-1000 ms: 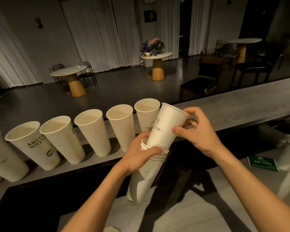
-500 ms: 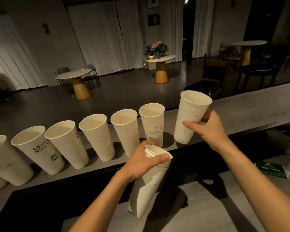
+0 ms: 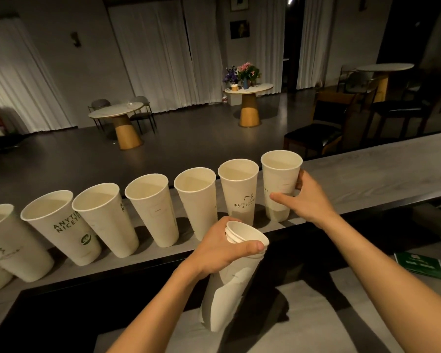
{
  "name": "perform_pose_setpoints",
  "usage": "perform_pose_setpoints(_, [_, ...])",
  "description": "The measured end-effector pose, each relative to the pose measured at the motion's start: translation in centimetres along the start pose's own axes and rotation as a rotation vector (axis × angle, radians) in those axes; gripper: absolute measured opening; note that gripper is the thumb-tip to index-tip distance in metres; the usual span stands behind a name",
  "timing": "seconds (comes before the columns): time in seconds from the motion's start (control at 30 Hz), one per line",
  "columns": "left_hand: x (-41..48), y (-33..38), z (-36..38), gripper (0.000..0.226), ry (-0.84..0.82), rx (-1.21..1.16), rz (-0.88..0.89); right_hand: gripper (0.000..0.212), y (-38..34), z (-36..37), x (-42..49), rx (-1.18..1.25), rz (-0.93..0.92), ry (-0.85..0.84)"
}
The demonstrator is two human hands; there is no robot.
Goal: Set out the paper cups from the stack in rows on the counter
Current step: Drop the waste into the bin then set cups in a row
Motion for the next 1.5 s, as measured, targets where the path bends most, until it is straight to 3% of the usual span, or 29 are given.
perform_pose_setpoints(0.1, [-0.1, 0.3, 0.0, 0.077, -0.008, -0.025, 0.016, 0.097, -0.5, -0.6, -1.4, -0.034, 0.038, 0.135])
perform_pose_setpoints(0.17, [0.1, 0.7, 0.2, 0.066, -0.042, -0.048, 0.053, 0.080, -1.9, -1.2, -3.8, 0.010, -0.020, 0.303])
perform_pose_setpoints(0.2, [0.2, 1.0, 0.3, 0.055, -0.060, -0.051, 0.092, 0.073, -2.8, -1.2, -5.3, 0.002, -0.063, 0.299])
perform_pose_setpoints(0.23, [0.5, 1.3, 0.5, 0.046, -0.072, -0.047, 0.136, 0.074, -3.5, -0.8, -6.6, -0.056, -0.088, 0.208])
perform_pose_setpoints(0.3, [1.0, 1.6, 1.5, 0.038, -0.065, -0.013, 0.197, 0.095, -4.3, 0.3, -8.9, -0.297, -0.071, -0.143])
perform_pose_setpoints(0.37, [1.6, 1.5, 2.5, 0.039, -0.024, 0.078, 0.205, 0.094, -3.9, 1.6, -10.2, -0.476, -0.037, -0.372])
perform_pose_setpoints(0.57, [1.5, 1.6, 3.6, 0.059, 0.028, 0.174, 0.179, 0.066, -3.1, 1.4, -10.8, -0.455, -0.074, -0.319])
perform_pose_setpoints(0.7, [1.3, 3.1, 3.5, 0.037, -0.033, 0.183, 0.255, 0.055, -3.0, 1.3, -11.1, -0.371, -0.107, -0.288])
perform_pose_setpoints(0.77, [1.0, 3.8, 3.4, 0.033, -0.061, 0.126, 0.277, 0.062, -3.0, 0.8, -10.8, -0.350, -0.152, -0.283])
perform_pose_setpoints(0.87, [0.5, 3.3, 3.0, 0.056, -0.080, 0.007, 0.172, 0.079, -3.0, -0.8, -9.5, -0.267, -0.220, -0.286])
perform_pose_setpoints(0.93, [0.3, 2.4, 2.8, 0.073, -0.075, 0.030, 0.108, 0.078, -3.1, -2.5, -8.6, -0.064, -0.236, -0.174])
perform_pose_setpoints(1.0, [0.3, 1.6, 2.7, 0.074, -0.076, 0.046, 0.089, 0.077, -3.2, -4.0, -8.1, 0.215, -0.217, -0.089])
perform_pose_setpoints(1.1, [0.3, 1.7, 2.9, 0.071, -0.066, 0.011, 0.088, 0.094, -2.7, -4.3, -8.3, 0.506, -0.133, -0.044])
perform_pose_setpoints(1.17, [0.4, 2.3, 3.2, 0.070, -0.052, -0.022, 0.097, 0.101, -2.0, -3.4, -8.8, 0.652, -0.045, -0.071])
perform_pose_setpoints(1.23, [0.6, 2.7, 3.6, 0.071, -0.053, -0.064, 0.103, 0.088, -1.3, -2.5, -9.7, 0.728, -0.004, -0.191])
perform_pose_setpoints(1.33, [1.1, 2.8, 4.1, 0.073, -0.078, -0.061, 0.094, 0.070, -1.0, -2.4, -10.4, 0.656, -0.014, -0.289])
perform_pose_setpoints(1.5, [1.7, 1.5, 4.1, 0.087, -0.047, 0.025, 0.012, 0.070, -0.7, -6.2, -7.4, 0.715, -0.014, 0.040])
Point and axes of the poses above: each hand's wrist, its own x-axis towards the middle knuckle, its own z-axis out of the palm, y = z × x, the point moved 1 cm from there along x, towards the middle knuckle, and after that the axes turned 2 degrees about y, right-handed, at the moved point
